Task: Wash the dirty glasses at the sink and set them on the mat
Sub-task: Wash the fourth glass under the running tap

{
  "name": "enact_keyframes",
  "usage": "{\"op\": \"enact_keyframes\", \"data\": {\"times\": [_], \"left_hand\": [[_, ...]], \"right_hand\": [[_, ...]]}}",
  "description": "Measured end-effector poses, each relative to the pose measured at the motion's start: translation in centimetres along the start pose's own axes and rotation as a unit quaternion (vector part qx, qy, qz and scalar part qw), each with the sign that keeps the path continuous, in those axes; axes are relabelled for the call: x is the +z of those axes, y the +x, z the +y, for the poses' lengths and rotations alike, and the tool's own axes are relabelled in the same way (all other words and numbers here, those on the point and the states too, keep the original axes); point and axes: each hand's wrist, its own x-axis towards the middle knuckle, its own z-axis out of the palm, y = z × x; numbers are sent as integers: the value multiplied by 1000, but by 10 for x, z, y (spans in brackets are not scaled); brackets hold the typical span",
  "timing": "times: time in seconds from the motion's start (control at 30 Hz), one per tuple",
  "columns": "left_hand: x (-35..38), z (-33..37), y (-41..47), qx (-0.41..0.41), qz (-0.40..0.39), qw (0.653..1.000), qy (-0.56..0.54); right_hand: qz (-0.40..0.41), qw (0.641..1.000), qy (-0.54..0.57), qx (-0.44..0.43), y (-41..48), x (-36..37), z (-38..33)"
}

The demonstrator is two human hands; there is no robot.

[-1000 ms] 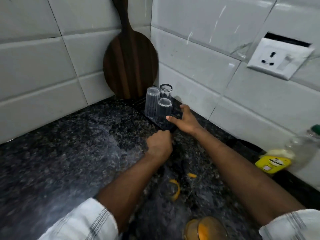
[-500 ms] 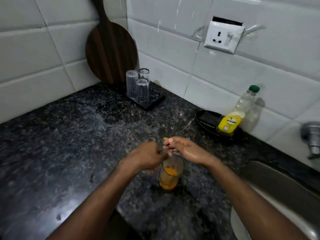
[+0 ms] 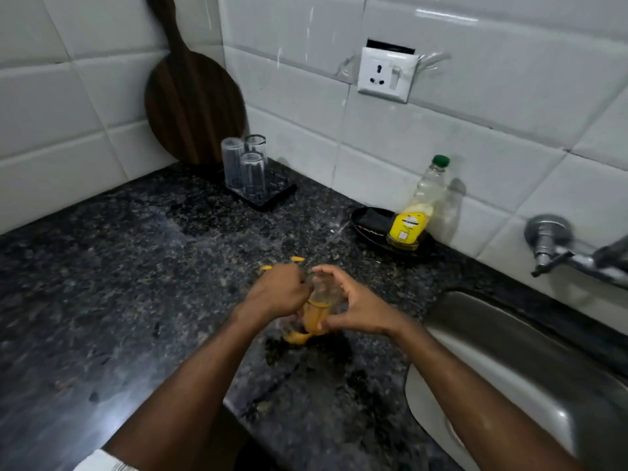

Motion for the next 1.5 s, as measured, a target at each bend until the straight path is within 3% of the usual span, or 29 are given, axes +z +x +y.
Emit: {"op": "enact_keyframes", "data": {"times": [0.2, 0.33, 0.43, 0.6, 0.83, 1.27, 1.5], "left_hand": [[26, 107, 24, 103, -3, 995, 3], [57, 185, 40, 135, -22, 988, -76], [82, 242, 53, 170, -19, 981, -95], [108, 311, 74, 200, 0, 979, -45], [117, 357, 99, 185, -4, 978, -93], [114, 359, 112, 164, -18, 981, -103], [111, 351, 112, 92, -34, 977, -191]], "right_hand": [[278, 960, 17, -28, -72, -45, 21], [448, 891, 63, 39, -132, -90, 47], [509, 853, 69, 91, -175, -123, 62], [551, 825, 49, 118, -222, -156, 74], [581, 804, 17, 128, -234, -182, 71], [588, 796, 6, 143, -228, -187, 72], [599, 785, 10, 161, -233, -187, 76]]}}
